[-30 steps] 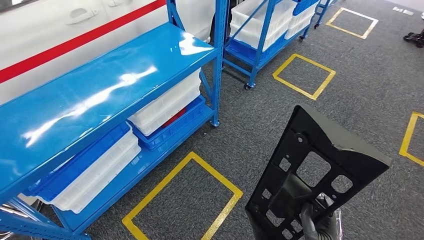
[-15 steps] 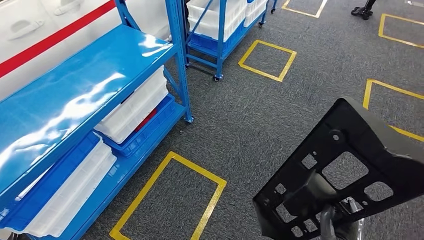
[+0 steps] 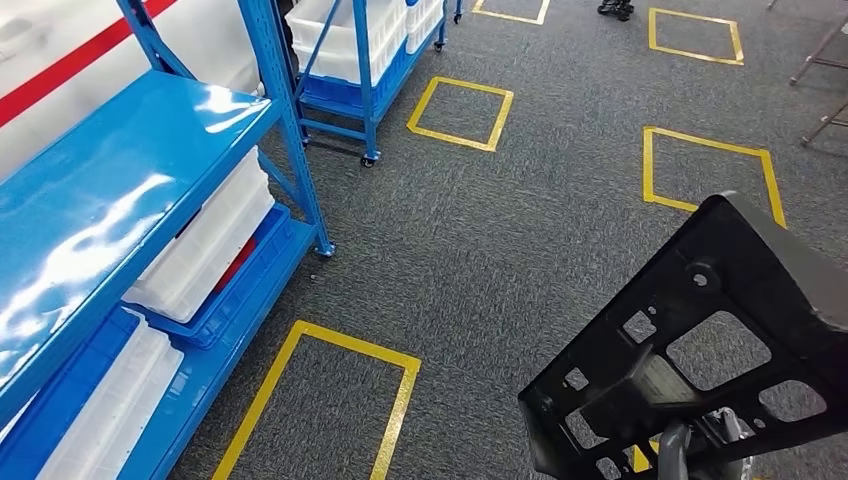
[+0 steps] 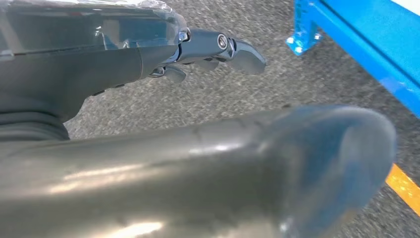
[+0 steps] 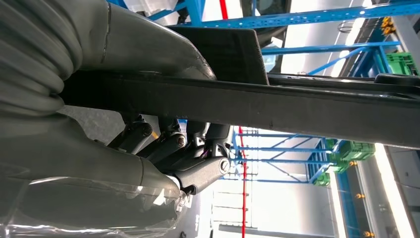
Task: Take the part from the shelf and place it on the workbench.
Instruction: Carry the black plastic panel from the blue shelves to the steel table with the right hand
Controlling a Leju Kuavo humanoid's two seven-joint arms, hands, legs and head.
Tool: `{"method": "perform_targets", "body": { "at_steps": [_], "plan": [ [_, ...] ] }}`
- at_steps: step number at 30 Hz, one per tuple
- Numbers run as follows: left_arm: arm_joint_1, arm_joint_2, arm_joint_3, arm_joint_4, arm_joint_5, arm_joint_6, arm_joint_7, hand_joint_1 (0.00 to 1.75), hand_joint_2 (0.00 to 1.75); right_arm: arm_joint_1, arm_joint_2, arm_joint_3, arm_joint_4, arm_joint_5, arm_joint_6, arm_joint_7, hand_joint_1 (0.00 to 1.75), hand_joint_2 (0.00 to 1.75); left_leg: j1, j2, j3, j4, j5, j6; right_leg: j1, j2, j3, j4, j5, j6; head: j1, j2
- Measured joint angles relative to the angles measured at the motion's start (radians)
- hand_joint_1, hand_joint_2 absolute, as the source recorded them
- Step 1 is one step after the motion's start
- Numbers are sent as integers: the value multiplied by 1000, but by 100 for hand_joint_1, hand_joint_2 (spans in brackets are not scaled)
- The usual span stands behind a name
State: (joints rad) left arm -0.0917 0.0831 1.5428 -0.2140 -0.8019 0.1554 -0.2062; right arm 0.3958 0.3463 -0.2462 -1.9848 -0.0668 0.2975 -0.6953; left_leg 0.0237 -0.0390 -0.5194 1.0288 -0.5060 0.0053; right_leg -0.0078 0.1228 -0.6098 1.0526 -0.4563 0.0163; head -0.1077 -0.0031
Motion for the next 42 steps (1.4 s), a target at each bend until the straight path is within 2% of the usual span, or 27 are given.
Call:
{"method": "perform_targets", "body": {
  "at_steps": [1,3,5,6,8,9,10,12,14,16,18,20,21,22,23,25,27,29,31,33,34,35,36,37,38,40,42],
  "plan": [
    [-1,0,1,0,2,0,0,0,0,-1,0,-1,0,1,3,0,175,175,-1,14,-2,-2,3,6,1,-30,-16,31,-20,3,0,0],
    [3,0,3,0,4,0,2,0,0,-4,0,-1,0,2,8,0,175,175,-6,43,-7,-3,5,13,3,-97,-74,150,-85,8,0,0],
    [8,0,4,0,3,1,6,0,0,-5,0,-1,1,3,9,0,175,175,-12,74,-10,-3,5,15,1,-116,-123,256,-123,10,0,0],
    [8,0,4,0,2,1,7,0,0,-5,0,-2,1,3,9,1,175,175,-14,88,-11,-3,5,15,2,-118,-123,261,-115,8,0,0],
    [5,0,4,0,-1,-1,8,0,0,-4,0,-2,1,3,8,1,175,175,-16,115,-9,-3,3,15,6,-134,-62,158,-59,-2,0,0],
    [4,-1,4,0,-4,-2,9,0,0,-5,0,-2,1,3,7,1,175,175,-18,126,-7,-3,2,13,13,-161,-21,85,-36,-11,0,0],
    [3,-1,4,0,-6,-2,9,0,0,-5,0,-2,0,4,5,0,175,175,-19,136,-4,-3,0,11,20,-185,10,27,-21,-20,0,0],
    [2,-2,4,0,-10,-2,11,0,0,-3,0,-2,-2,6,-1,0,175,175,-20,157,0,-5,-2,3,32,-209,30,-20,-18,-35,0,0],
    [0,-3,4,0,-13,-3,14,0,0,3,1,-2,-5,9,-7,0,175,175,-19,173,6,-9,-5,-6,30,-182,32,-30,-10,-43,0,0],
    [-2,-5,4,0,-12,-7,16,0,0,8,3,-3,-8,12,-10,-1,175,175,-17,134,-3,24,-31,-14,21,-156,40,-48,1,-53,0,0],
    [2,-4,4,0,-9,-11,16,0,0,9,6,-3,-10,14,-11,-1,175,175,-15,69,-50,132,-91,-19,17,-129,44,-57,8,-59,0,0],
    [7,-3,4,0,-6,-13,17,0,0,11,8,-2,-10,16,-12,0,175,175,-14,48,-105,243,-129,-22,18,-98,44,-55,8,-60,0,0],
    [8,-3,4,0,-6,-13,17,0,0,13,8,-2,-10,16,-12,0,175,175,-14,46,-115,255,-119,-23,18,-82,44,-53,8,-59,0,0],
    [8,-3,4,0,-6,-14,17,0,0,13,8,-2,-10,16,-12,0,175,175,-13,45,-108,229,-91,-24,17,-67,44,-49,7,-58,0,0],
    [7,-2,4,0,-6,-15,16,0,0,14,8,-2,-10,17,-13,1,175,175,-11,37,-85,169,-50,-24,17,-52,45,-45,6,-56,0,0],
    [7,-2,4,0,-6,-19,15,0,0,13,8,-2,-10,17,-16,0,175,175,-7,-7,-35,48,4,-23,15,-25,40,-32,0,-48,0,0],
    [7,-2,4,0,-7,-27,10,0,0,14,8,-2,-11,19,-22,0,175,175,-7,-32,-18,4,10,-15,13,-2,30,-24,-1,-36,0,0],
    [4,-2,4,0,-10,-36,5,0,0,18,8,-2,-13,22,-30,0,175,175,-9,-10,-17,-1,14,-2,11,18,22,-22,3,-25,0,0],
    [-1,-1,2,0,-14,-44,2,0,0,22,8,-1,-17,26,-37,0,175,175,-8,14,-16,-9,21,11,13,-14,7,2,-13,-16,0,0],
    [1,0,0,-1,-18,-47,0,0,0,23,8,0,-21,31,-42,0,175,175,-9,39,-16,-13,23,19,13,-81,-42,101,-70,-7,0,0],
    [3,0,0,-1,-20,-46,-1,0,0,23,8,2,-22,34,-43,0,175,175,-11,54,-17,-13,23,21,10,-102,-76,170,-102,-3,0,0],
    [6,1,-1,-1,-21,-44,-1,0,0,24,8,3,-22,36,-44,0,175,175,-13,69,-17,-13,21,21,7,-113,-106,230,-123,0,0,0],
    [6,1,-1,-1,-21,-42,-1,0,0,24,8,5,-22,40,-45,0,175,175,-15,83,-17,-13,20,21,5,-117,-120,258,-125,2,0,0],
    [6,2,-1,-1,-20,-39,0,0,0,25,8,6,-22,44,-44,0,175,175,-16,97,-15,-13,18,21,3,-120,-115,249,-110,1,0,0],
    [4,2,-1,-2,-18,-37,0,0,0,25,8,9,-22,49,-44,1,175,175,-16,109,-13,-13,16,19,4,-127,-88,198,-79,-1,0,0],
    [2,2,-1,-2,-13,-35,0,0,0,23,8,14,-21,55,-42,1,175,175,-18,132,-4,-14,10,14,13,-176,-9,54,-24,-15,0,0],
    [2,2,-1,-2,-8,-31,2,0,0,19,8,21,-20,61,-42,0,175,175,-19,153,4,-15,4,4,26,-215,31,-24,-8,-29,0,0]
  ]
}}
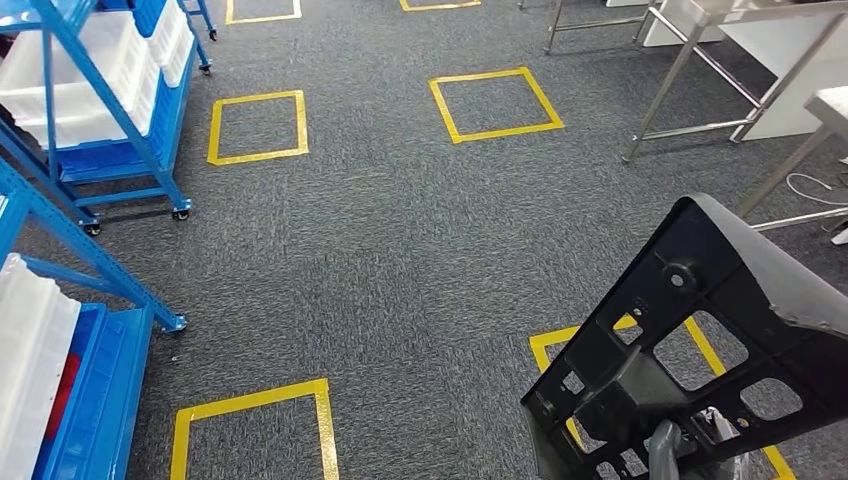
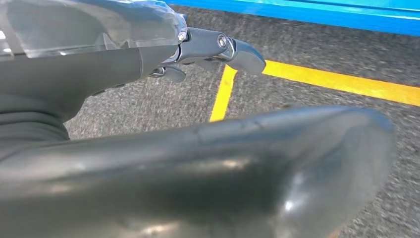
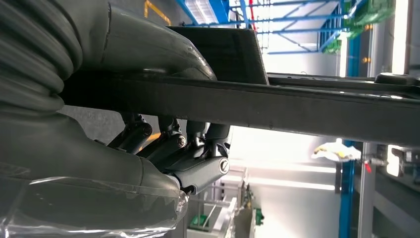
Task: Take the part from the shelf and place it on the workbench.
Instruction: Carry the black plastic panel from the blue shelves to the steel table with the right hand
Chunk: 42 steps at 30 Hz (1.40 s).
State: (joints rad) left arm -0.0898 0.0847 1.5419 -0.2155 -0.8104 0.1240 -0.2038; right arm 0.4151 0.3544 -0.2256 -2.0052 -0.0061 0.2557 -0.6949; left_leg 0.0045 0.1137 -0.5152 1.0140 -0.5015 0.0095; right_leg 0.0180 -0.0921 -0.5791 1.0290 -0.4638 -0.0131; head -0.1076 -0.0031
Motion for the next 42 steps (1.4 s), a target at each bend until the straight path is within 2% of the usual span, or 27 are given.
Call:
{"method": "perform_targets", "body": {
  "at_steps": [2,3,5,7,9,10,11,12,14,16,17,18,20,22,24,25,27,29,31,33,34,36,37,39,40,41,42],
  "plan": [
    [-2,0,0,0,4,2,3,0,0,-3,0,5,1,7,-2,0,175,175,0,24,8,-4,-3,-11,5,17,0,-9,1,-10,0,0],
    [-4,0,0,0,4,3,4,0,0,-3,1,7,1,11,-4,0,175,175,2,20,12,-2,-7,-16,2,31,3,-16,5,-14,0,0],
    [-7,2,0,0,4,3,4,0,0,-7,1,11,1,17,-9,0,175,175,4,-29,-1,39,-35,-25,-6,58,13,-31,13,-24,0,0],
    [-1,5,0,0,3,3,4,0,0,-15,2,19,3,25,-16,0,175,175,7,-90,-60,161,-97,-29,-11,87,16,-35,15,-30,0,0],
    [5,9,0,0,2,2,5,0,0,-18,2,25,5,36,-26,0,175,175,8,-107,-118,267,-129,-31,-10,121,16,-33,15,-32,0,0],
    [5,10,0,0,1,2,6,0,0,-18,2,27,6,39,-30,0,175,175,8,-108,-124,267,-112,-32,-10,137,17,-31,15,-31,0,0],
    [4,11,-1,0,-1,1,10,0,0,-19,1,29,7,41,-34,0,175,175,9,-112,-112,230,-78,-33,-11,153,18,-28,13,-29,0,0],
    [4,13,-1,0,-3,1,14,0,0,-20,0,31,7,42,-35,0,175,175,11,-124,-88,164,-35,-33,-12,168,18,-23,11,-26,0,0],
    [4,19,-2,0,-6,1,23,0,0,-24,-4,41,7,40,-38,0,175,175,15,-167,-41,48,14,-31,-12,196,14,-11,6,-17,0,0],
    [3,23,-2,-1,-6,2,27,0,0,-27,-11,52,7,39,-41,0,175,175,13,-184,-27,12,14,-24,-14,220,5,-5,5,-6,0,0],
    [1,24,-2,-2,-6,2,28,0,0,-27,-16,56,7,38,-42,0,175,175,12,-174,-25,9,17,-18,-15,232,1,-5,7,1,0,0],
    [-1,24,-2,-3,-6,1,29,0,0,-27,-20,59,7,37,-43,0,175,175,12,-162,-23,5,19,-11,-16,228,-1,-3,7,6,0,0],
    [-4,24,-3,-3,-6,-3,28,0,0,-31,-29,67,7,37,-46,0,175,175,14,-138,-19,-5,25,3,-13,178,-20,33,-17,16,0,0],
    [1,25,-3,-4,-7,-7,26,0,0,-40,-39,77,10,37,-52,0,175,175,12,-110,-18,-9,25,11,-14,116,-76,145,-78,23,0,0],
    [6,27,-5,-4,-9,-12,25,0,0,-45,-46,86,14,38,-58,0,175,175,10,-82,-18,-8,22,13,-21,100,-137,263,-121,28,0,0],
    [6,28,-6,-4,-10,-14,25,0,0,-45,-50,89,17,39,-61,0,175,175,9,-68,-17,-8,20,12,-24,97,-145,279,-116,30,0,0],
    [5,29,-9,-4,-13,-20,25,0,0,-46,-56,94,20,40,-66,0,175,175,9,-44,-9,-8,13,9,-25,82,-105,198,-58,28,0,0],
    [5,29,-13,-4,-16,-25,25,0,0,-49,-61,100,21,41,-74,0,175,175,6,-20,2,-8,5,1,-14,24,-34,59,-4,15,0,0],
    [5,30,-18,-4,-18,-29,25,0,0,-53,-64,107,22,43,-83,0,175,175,2,3,10,-8,-3,-10,-1,-10,-5,-5,6,1,0,0],
    [2,31,-23,-4,-20,-34,24,0,0,-52,-68,111,22,44,-91,0,175,175,1,23,17,-11,-9,-20,-1,17,-5,-10,4,-8,0,0],
    [0,31,-25,-4,-22,-37,24,0,0,-51,-69,112,23,44,-94,0,175,175,2,16,21,-8,-14,-26,-5,32,-2,-16,5,-13,0,0],
    [-3,33,-28,-4,-26,-42,22,0,0,-53,-72,118,25,47,-99,1,175,175,6,-42,-1,51,-48,-35,-13,63,9,-27,8,-24,0,0],
    [-1,34,-28,-4,-28,-43,21,0,0,-54,-74,123,26,49,-101,2,175,175,8,-76,-31,112,-76,-37,-13,76,12,-28,6,-28,0,0],
    [6,36,-28,-5,-29,-44,21,0,0,-57,-78,130,32,56,-106,6,175,175,10,-104,-110,248,-122,-40,-13,108,19,-27,1,-34,0,0],
    [8,37,-29,-5,-29,-44,21,0,0,-57,-81,133,35,60,-109,10,175,175,10,-106,-135,279,-117,-41,-13,126,24,-26,-3,-34,0,0],
    [9,37,-29,-5,-29,-44,21,0,0,-58,-85,137,40,66,-113,14,175,175,10,-108,-144,272,-90,-42,-13,143,31,-25,-7,-33,0,0],
    [9,38,-29,-5,-28,-44,20,0,0,-59,-89,141,44,71,-117,17,175,175,11,-112,-134,226,-48,-42,-13,159,39,-23,-13,-30,0,0]
  ]
}}
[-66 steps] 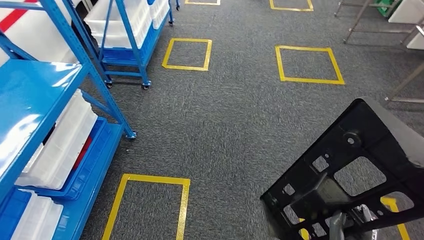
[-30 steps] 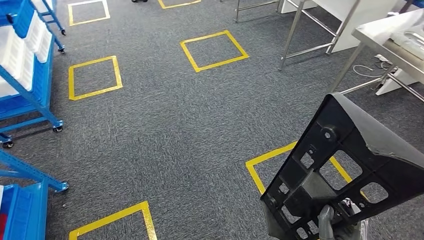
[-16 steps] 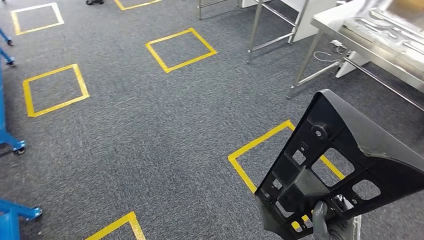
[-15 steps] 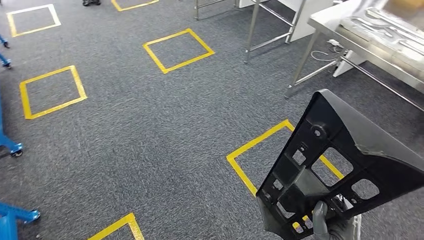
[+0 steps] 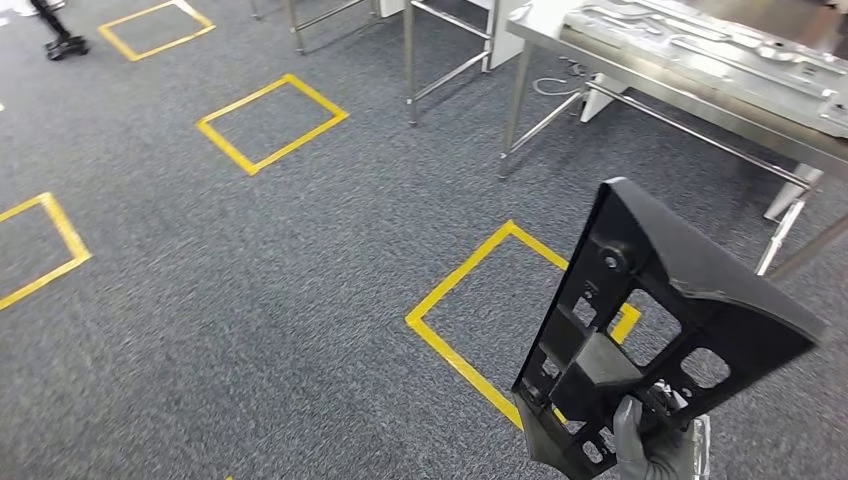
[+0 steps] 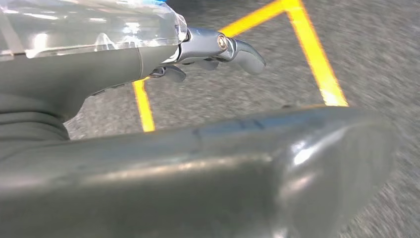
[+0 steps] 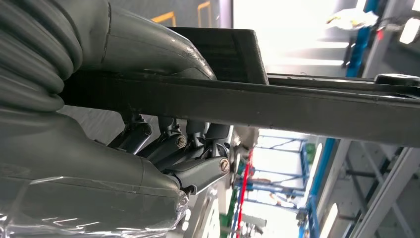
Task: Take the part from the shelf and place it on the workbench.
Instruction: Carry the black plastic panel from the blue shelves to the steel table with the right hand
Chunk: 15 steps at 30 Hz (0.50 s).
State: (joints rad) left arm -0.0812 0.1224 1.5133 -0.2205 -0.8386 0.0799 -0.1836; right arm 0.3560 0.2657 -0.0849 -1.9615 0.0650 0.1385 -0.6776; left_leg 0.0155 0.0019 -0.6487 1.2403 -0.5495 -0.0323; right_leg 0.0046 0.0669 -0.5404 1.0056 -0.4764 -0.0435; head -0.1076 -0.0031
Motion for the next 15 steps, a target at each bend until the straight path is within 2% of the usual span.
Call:
{"method": "perform_targets", "body": {
  "at_steps": [1,2,3,4,5,6,7,9,10,11,12,13,14,15],
  "plan": [
    [0,0,0,-1,0,1,-2,0,0,-2,-3,5,4,6,-6,3,175,175,2,-17,22,-71,48,1,-1,15,7,2,-6,3,0,0],
    [0,-3,0,-1,-5,5,-11,0,0,-4,-5,9,8,10,-14,6,175,175,4,-43,46,-136,78,3,-1,29,12,5,-13,8,0,0],
    [0,-18,-2,-2,-15,14,-28,0,0,-6,-6,14,12,15,-24,9,175,175,5,-64,65,-183,94,6,-2,42,13,7,-18,14,0,0],
    [-1,-45,-6,-5,-29,36,-58,0,0,-8,-7,18,15,19,-35,11,175,175,3,-80,76,-212,96,11,-5,55,12,8,-20,22,0,0],
    [-4,-79,-12,-7,-42,67,-93,0,0,-9,-7,23,19,21,-44,12,175,175,0,-81,81,-221,90,19,-8,64,10,11,-18,30,0,0],
    [-8,-120,-18,-9,-51,100,-127,0,0,-8,-9,28,23,22,-51,13,175,175,-4,-71,86,-227,89,27,-12,70,8,13,-15,37,0,0],
    [-12,-157,-24,-10,-55,130,-155,0,0,-8,-12,34,27,20,-58,12,175,175,-6,-61,93,-234,88,35,-14,59,6,21,-15,44,0,0],
    [-14,-216,-29,-8,-55,157,-178,0,0,-15,-21,48,40,13,-75,9,175,175,-6,-37,109,-241,83,49,-12,5,-21,72,-36,54,0,0],
    [-13,-238,-30,-5,-55,160,-181,0,0,-20,-27,56,47,9,-88,7,175,175,-6,-22,115,-242,77,53,-11,-27,-52,123,-56,59,0,0],
    [-10,-253,-31,-3,-54,161,-182,0,0,-25,-33,64,55,4,-107,7,175,175,-6,-9,120,-242,70,55,-10,-46,-94,186,-80,63,0,0],
    [-7,-263,-32,-2,-54,161,-182,0,0,-28,-39,72,64,1,-128,7,175,175,-6,2,126,-242,63,55,-11,-55,-136,244,-98,65,0,0],
    [-5,-268,-33,-1,-54,159,-182,0,0,-29,-45,80,71,-1,-153,8,175,175,-6,12,132,-241,55,54,-13,-59,-167,279,-100,68,0,0],
    [-3,-270,-36,-2,-55,157,-183,0,0,-28,-50,86,77,-3,-176,9,175,175,-7,18,141,-241,47,53,-14,-62,-180,281,-84,69,0,0],
    [-3,-272,-39,-2,-57,155,-183,0,0,-28,-55,91,82,-4,-195,10,175,175,-7,23,153,-242,38,52,-15,-64,-172,240,-48,67,0,0]
  ]
}}
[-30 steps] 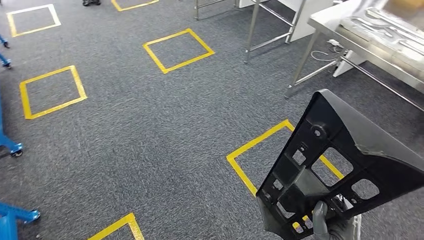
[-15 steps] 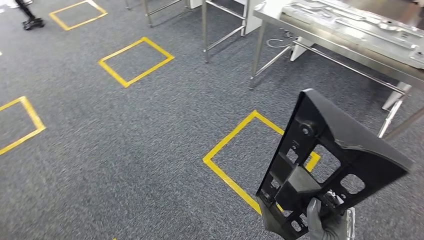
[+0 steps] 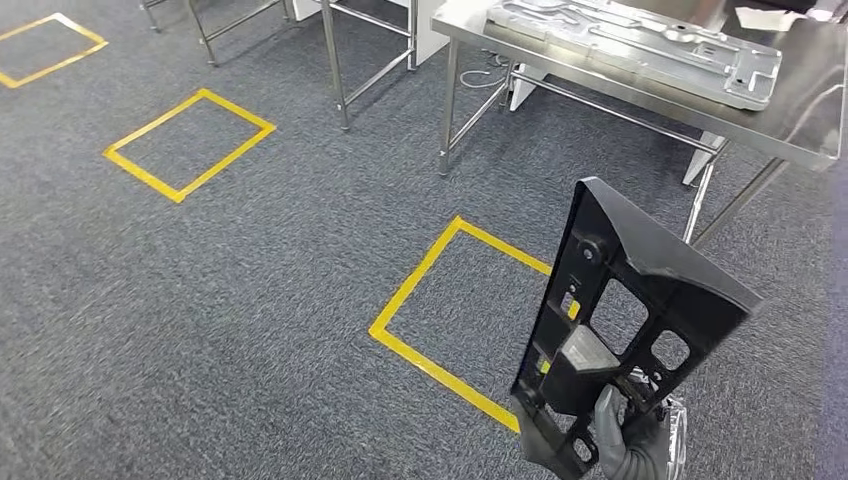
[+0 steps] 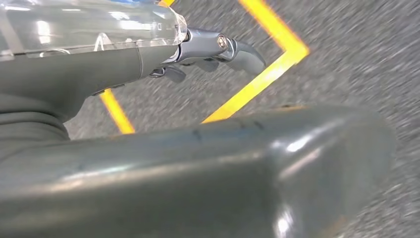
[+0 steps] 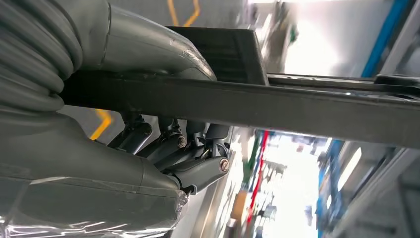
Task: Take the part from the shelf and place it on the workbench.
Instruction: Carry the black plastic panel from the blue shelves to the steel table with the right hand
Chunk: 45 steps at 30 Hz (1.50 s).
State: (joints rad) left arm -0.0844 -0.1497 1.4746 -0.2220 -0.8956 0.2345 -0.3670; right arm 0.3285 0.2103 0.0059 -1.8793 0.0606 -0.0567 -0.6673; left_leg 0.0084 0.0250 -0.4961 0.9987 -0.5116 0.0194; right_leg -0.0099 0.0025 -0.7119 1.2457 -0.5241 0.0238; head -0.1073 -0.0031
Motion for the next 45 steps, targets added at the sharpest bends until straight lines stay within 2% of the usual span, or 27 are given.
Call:
{"method": "perform_targets", "body": {
  "at_steps": [2,3,5,8,10,12,14,15,16,19,20,21,23,25,26,28,30,31,32,34,35,36,38,39,41,43,45],
  "plan": [
    [0,-3,-7,0,-4,-6,-2,0,0,0,-9,7,7,-3,-24,2,175,175,-1,8,25,-1,-19,-3,4,-9,46,-131,82,-12,0,0],
    [0,-5,-9,0,-6,-8,-3,0,0,-1,-13,10,10,-4,-31,3,175,175,-2,10,34,-3,-26,-6,9,-14,65,-182,98,-19,0,0],
    [-1,-9,-14,0,-8,-11,-6,0,0,-1,-20,17,14,-4,-40,5,175,175,-1,14,50,-8,-36,-17,19,-21,80,-213,88,-34,1,0],
    [-4,-13,-20,0,-8,-13,-14,0,0,-1,-25,24,15,-4,-56,8,175,175,1,9,59,36,-29,-36,14,-12,119,-233,74,-54,1,0],
    [-9,-14,-22,0,-7,-15,-18,0,0,-5,-27,29,16,-1,-66,11,175,175,6,-7,4,141,-39,-43,10,-7,150,-239,61,-62,1,0],
    [-7,-13,-24,0,-6,-16,-20,0,0,-7,-31,35,19,4,-76,16,175,175,7,-15,-83,256,-88,-47,11,0,172,-239,41,-66,1,0],
    [1,-11,-27,0,-8,-15,-19,0,0,-7,-36,40,23,10,-85,21,175,175,8,-15,-149,292,-140,-49,12,11,201,-239,17,-65,1,0],
    [4,-10,-28,0,-11,-14,-19,0,0,-7,-39,42,26,12,-90,23,175,175,7,-15,-165,270,-142,-47,12,16,219,-239,3,-64,1,0],
    [7,-9,-29,0,-13,-13,-19,0,0,-7,-43,44,29,13,-96,25,175,175,6,-15,-172,223,-110,-44,12,20,238,-239,-12,-61,1,0],
    [13,-9,-31,0,-18,-8,-18,0,0,-9,-57,52,37,19,-120,29,175,175,-2,-17,-179,79,79,-27,14,26,277,-238,-55,-50,1,0],
    [14,-9,-32,0,-19,-7,-17,0,0,-11,-63,54,38,23,-129,30,175,175,-5,-18,-179,61,109,-20,14,28,285,-239,-62,-43,1,0],
    [15,-9,-33,0,-19,-7,-16,0,0,-14,-70,57,39,30,-141,32,175,175,-7,-18,-174,56,105,-14,14,29,288,-235,-61,-36,1,0],
    [13,-9,-34,0,-21,-9,-12,0,0,-24,-86,60,39,47,-163,36,175,175,-4,-19,-150,39,95,0,13,26,273,-195,-37,-23,1,0],
    [10,-9,-36,0,-26,-16,-11,0,0,-41,-106,61,35,61,-186,44,175,175,0,-19,-116,17,84,9,9,16,209,-89,-14,-13,1,0],
    [9,-8,-37,0,-31,-20,-11,0,0,-48,-117,60,30,65,-197,48,175,175,0,-20,-98,8,76,12,6,11,166,-29,-24,-8,1,0],
    [9,-6,-44,0,-42,-29,-13,0,0,-53,-138,52,11,71,-220,56,175,175,1,-22,-61,-2,53,13,0,7,86,41,-102,1,1,0],
    [11,-5,-53,0,-53,-37,-14,0,0,-53,-158,34,-16,74,-237,61,175,175,2,-25,-18,-5,23,10,-6,5,43,22,-168,7,1,0],
    [12,-5,-57,0,-58,-40,-14,0,0,-53,-167,23,-31,68,-241,62,175,175,3,-23,4,-5,7,9,-7,0,36,-19,-155,7,1,0],
    [14,-5,-61,0,-63,-43,-14,0,0,-53,-176,12,-45,56,-241,63,175,175,3,-19,24,-6,-11,6,-7,-15,33,-73,-99,3,1,0],
    [17,-5,-69,0,-72,-48,-13,0,0,-53,-195,-12,-69,19,-230,63,175,175,-2,-9,61,-3,-47,-2,1,-60,27,-165,55,-10,1,0],
    [19,-4,-74,0,-75,-51,-12,0,0,-53,-203,-24,-81,1,-223,63,175,175,-5,-3,79,-7,-64,-8,6,-71,27,-186,103,-17,1,0],
    [19,-3,-78,0,-78,-53,-10,0,0,-54,-211,-36,-93,-14,-217,65,175,175,-7,5,95,-2,-71,-16,8,-69,31,-193,116,-23,1,0],
    [15,-1,-85,0,-82,-57,-7,0,0,-58,-230,-61,-117,-34,-210,74,175,175,-5,13,106,28,-63,-29,5,-41,57,-196,97,-37,0,0],
    [11,0,-87,0,-83,-59,-5,0,0,-61,-239,-73,-125,-40,-208,79,175,175,-4,8,90,73,-48,-34,3,-32,72,-200,91,-44,0,0],
    [4,1,-90,0,-87,-62,-2,0,0,-66,-258,-98,-134,-43,-206,87,175,175,0,-10,19,195,-49,-36,2,-17,99,-206,77,-56,0,0],
    [6,1,-94,0,-91,-64,2,0,0,-76,-277,-119,-136,-31,-207,98,175,175,1,-16,-76,296,-125,-37,3,-1,125,-207,53,-59,0,0],
    [12,3,-98,0,-94,-65,5,0,0,-91,-299,-134,-136,-11,-209,120,175,175,1,-17,-143,307,-222,-37,4,12,159,-208,24,-58,0,0]
  ]
}}
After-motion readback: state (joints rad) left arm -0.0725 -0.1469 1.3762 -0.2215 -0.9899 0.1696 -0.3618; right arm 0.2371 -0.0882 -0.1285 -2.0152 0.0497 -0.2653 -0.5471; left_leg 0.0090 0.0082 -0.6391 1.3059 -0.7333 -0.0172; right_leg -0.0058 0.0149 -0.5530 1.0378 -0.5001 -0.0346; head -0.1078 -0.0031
